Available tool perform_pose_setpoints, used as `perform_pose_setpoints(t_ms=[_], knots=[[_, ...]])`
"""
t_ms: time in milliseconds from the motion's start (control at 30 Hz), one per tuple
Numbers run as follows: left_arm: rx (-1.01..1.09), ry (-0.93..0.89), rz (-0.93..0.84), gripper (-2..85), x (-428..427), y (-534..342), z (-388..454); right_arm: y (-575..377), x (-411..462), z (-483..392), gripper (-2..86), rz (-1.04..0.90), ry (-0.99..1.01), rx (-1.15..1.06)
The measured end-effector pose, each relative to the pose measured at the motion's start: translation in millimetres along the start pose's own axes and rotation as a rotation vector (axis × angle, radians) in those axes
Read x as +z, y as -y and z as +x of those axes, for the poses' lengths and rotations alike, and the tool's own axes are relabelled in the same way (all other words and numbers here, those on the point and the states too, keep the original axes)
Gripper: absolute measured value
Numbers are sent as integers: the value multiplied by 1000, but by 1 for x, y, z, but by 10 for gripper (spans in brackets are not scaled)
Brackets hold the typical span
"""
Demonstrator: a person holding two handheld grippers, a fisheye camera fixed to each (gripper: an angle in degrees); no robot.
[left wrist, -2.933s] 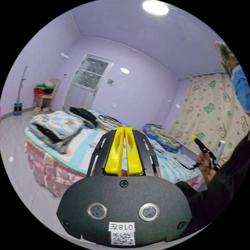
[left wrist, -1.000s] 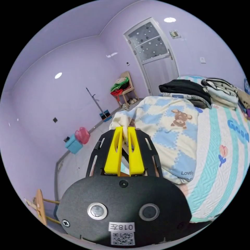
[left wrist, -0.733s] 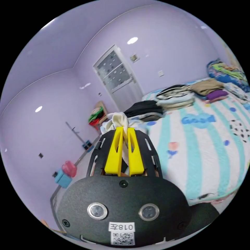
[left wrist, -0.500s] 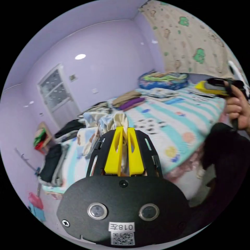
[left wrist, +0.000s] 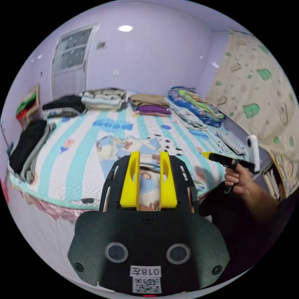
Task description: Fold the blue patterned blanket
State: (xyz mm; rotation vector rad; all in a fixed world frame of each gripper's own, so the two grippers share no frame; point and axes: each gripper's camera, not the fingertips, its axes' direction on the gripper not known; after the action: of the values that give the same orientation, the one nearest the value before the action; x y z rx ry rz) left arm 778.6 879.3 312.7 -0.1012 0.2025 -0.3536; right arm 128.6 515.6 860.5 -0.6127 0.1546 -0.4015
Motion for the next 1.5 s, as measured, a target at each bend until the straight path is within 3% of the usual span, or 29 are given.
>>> perform_pose_setpoints(t_ms=[233, 467, 500, 633, 900, 1000, 1233, 1367, 1500], knots=[[-434, -79, -92, 121, 42, 15, -81, 60, 68, -58, 78, -110, 60, -323], [-473, -7, -43, 117, 5, 0, -93, 79, 142, -78, 71, -285, -106, -464], [-472, -22, -58, 118, 6, 0, -95, 79, 151, -75, 34, -341, -147, -455], [-473, -77, -95, 116, 4, 3, -104, 83, 129, -60, -1, -243, -134, -337], [-499, -299, -80, 112, -2, 1, -104, 70, 52, 38, -8, -20, 448, 126], [-485, -349, -66, 46, -6, 1, -103, 55, 44, 67, -9, 14, 582, 246], [-223, -437, 60, -4, -83, 16, -84, 45, -3, 112, -9, 159, 649, 340], [-210, -496, 148, -9, -135, 21, -103, 44, -35, 128, -9, 252, 674, 342], [-176, -358, 197, -9, -177, 32, -105, 47, -66, 131, -9, 314, 597, 309]])
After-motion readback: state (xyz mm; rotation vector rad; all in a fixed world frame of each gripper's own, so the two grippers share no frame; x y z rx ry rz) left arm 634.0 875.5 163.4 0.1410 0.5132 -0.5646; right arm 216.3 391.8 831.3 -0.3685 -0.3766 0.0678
